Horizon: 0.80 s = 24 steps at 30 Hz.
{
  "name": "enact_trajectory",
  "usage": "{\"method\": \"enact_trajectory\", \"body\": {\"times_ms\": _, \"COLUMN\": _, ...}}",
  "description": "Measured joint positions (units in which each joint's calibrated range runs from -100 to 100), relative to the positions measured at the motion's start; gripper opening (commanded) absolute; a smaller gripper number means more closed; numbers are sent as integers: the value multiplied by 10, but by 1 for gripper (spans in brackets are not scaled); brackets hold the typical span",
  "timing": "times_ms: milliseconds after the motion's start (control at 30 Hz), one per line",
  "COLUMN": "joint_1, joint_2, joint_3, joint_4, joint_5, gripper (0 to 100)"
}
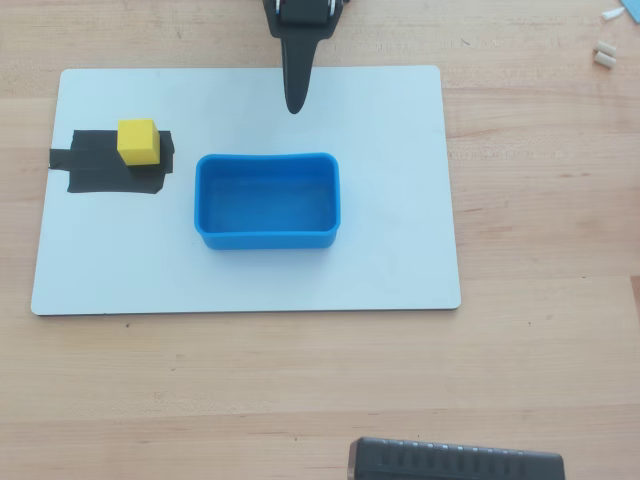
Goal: Pick up yellow cube and drop it in the blue rectangular bin
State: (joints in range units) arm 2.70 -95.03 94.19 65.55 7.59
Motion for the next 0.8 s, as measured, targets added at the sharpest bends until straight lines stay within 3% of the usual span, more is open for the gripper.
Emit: {"method": "enact_trajectory", "body": {"times_ms": 800, "joint_1": 0, "joint_2": 28, "joint_3": -44, "joint_4": 23, "joint_5": 21, "gripper": 0}}
